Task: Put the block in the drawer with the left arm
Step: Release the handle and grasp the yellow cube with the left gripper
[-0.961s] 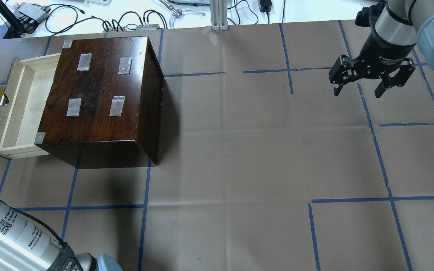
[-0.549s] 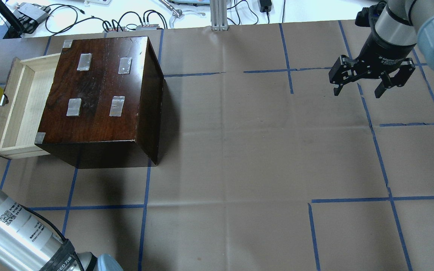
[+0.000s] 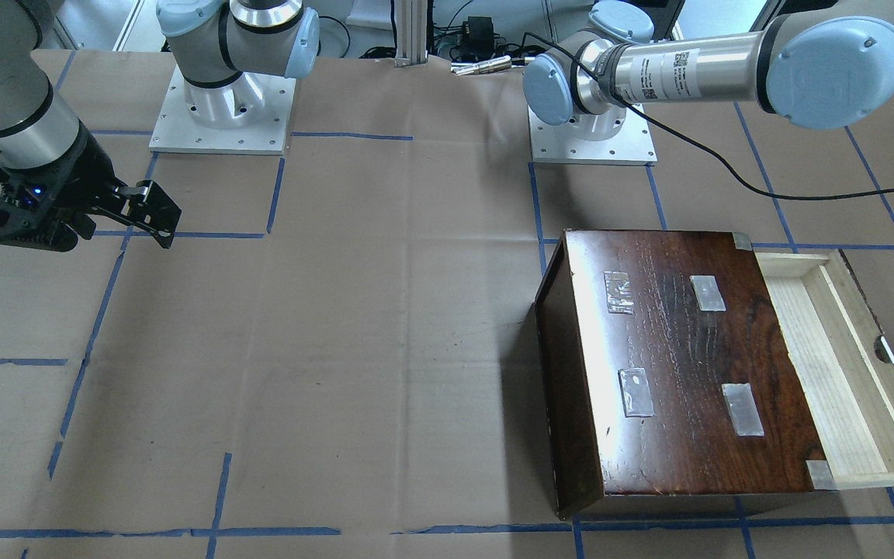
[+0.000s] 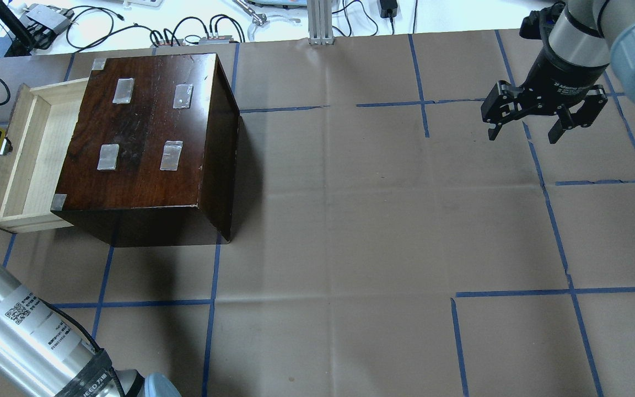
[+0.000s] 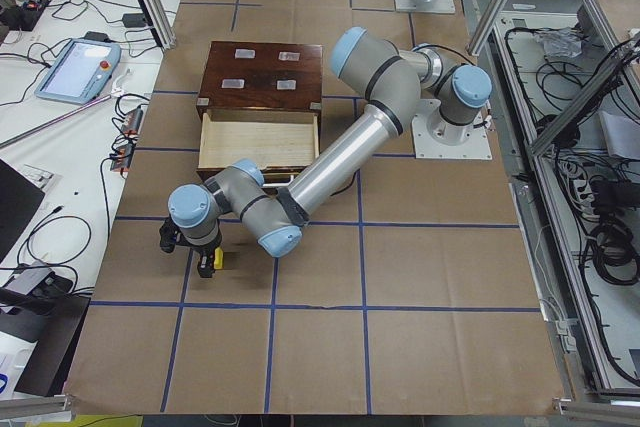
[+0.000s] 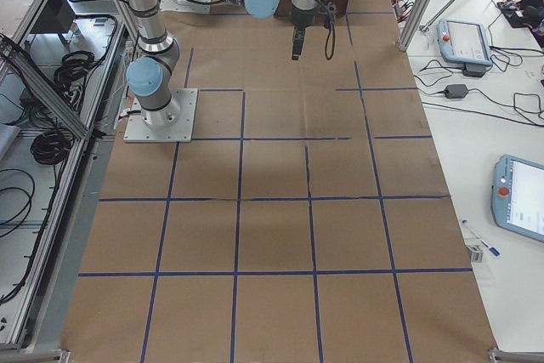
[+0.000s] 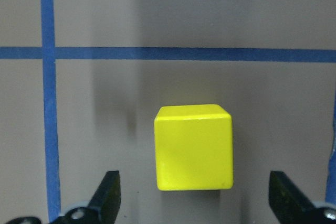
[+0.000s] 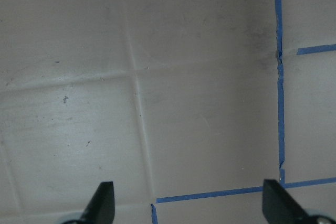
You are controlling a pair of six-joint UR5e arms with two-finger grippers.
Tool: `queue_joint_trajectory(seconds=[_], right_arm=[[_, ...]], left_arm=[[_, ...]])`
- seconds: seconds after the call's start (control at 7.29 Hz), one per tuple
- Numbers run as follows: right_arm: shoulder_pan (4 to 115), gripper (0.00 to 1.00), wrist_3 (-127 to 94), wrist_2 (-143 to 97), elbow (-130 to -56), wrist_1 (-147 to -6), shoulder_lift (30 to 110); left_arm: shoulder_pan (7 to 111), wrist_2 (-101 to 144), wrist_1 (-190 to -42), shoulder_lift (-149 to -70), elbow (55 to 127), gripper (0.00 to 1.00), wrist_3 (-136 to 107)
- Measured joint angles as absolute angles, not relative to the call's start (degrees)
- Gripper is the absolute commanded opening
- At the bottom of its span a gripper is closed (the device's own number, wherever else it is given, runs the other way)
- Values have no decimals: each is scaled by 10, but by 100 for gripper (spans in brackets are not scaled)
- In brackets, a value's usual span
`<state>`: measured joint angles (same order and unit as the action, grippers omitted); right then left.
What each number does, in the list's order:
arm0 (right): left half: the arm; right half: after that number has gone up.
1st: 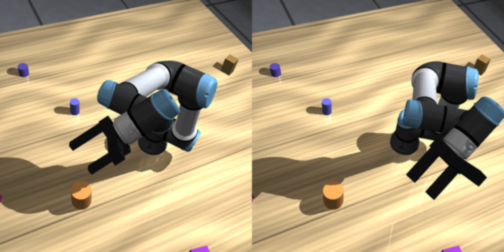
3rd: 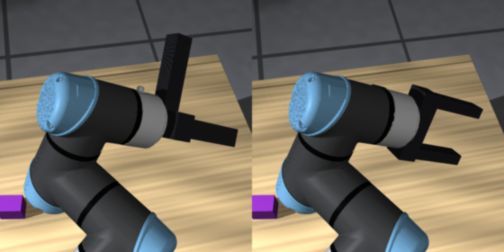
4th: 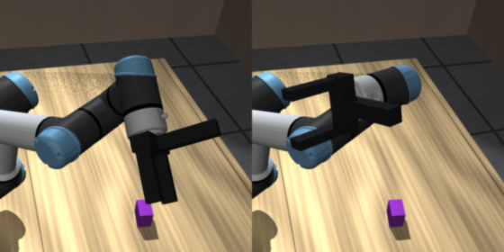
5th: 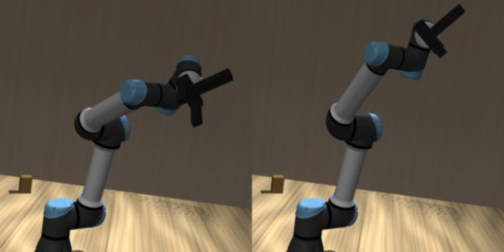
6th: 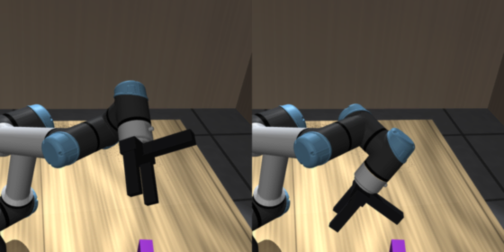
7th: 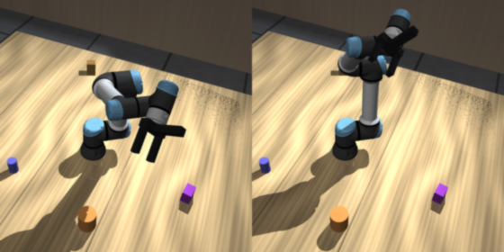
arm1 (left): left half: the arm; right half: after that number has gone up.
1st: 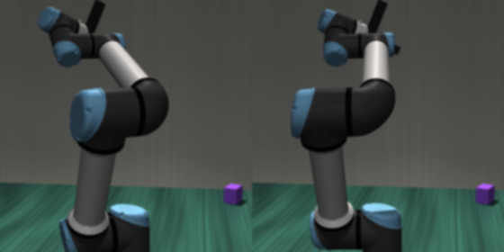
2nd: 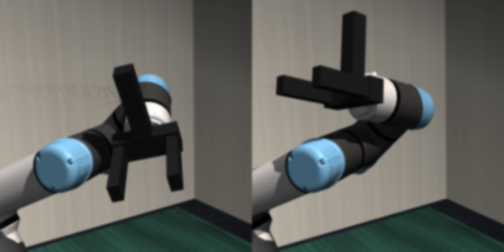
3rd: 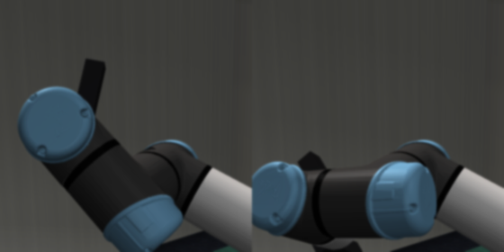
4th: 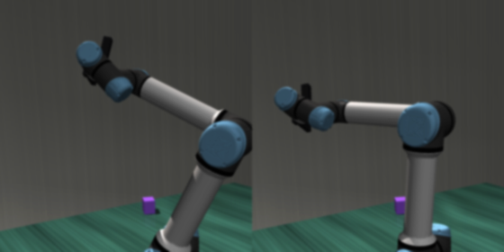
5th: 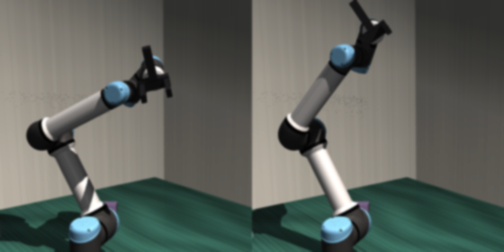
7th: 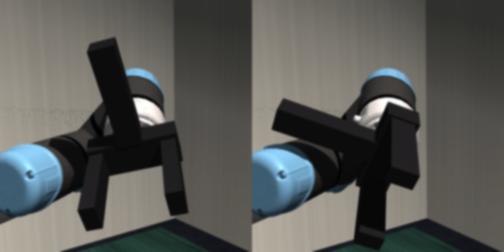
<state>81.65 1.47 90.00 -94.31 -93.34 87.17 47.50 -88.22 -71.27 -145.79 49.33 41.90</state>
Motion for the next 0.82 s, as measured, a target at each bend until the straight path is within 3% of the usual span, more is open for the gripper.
queue_joint_trajectory(seconds=[0.14, 0.27, 0.41, 0.55, 0.82], right_arm=[[817, 100, 15, 900, -943, -933, 872], [817, 100, 15, 900, -943, -933, 872], [817, 100, 15, 900, -943, -933, 872], [817, 100, 15, 900, -943, -933, 872], [817, 100, 15, 900, -943, -933, 872]], left_arm=[[475, -882, -711, -1471, 482, 98, 418], [476, -881, -711, -1484, 469, 75, 418], [476, -881, -711, -1496, 461, 30, 418], [476, -882, -714, -1502, 457, 0, 417], [478, -885, -738, -1488, 457, 0, 410]])
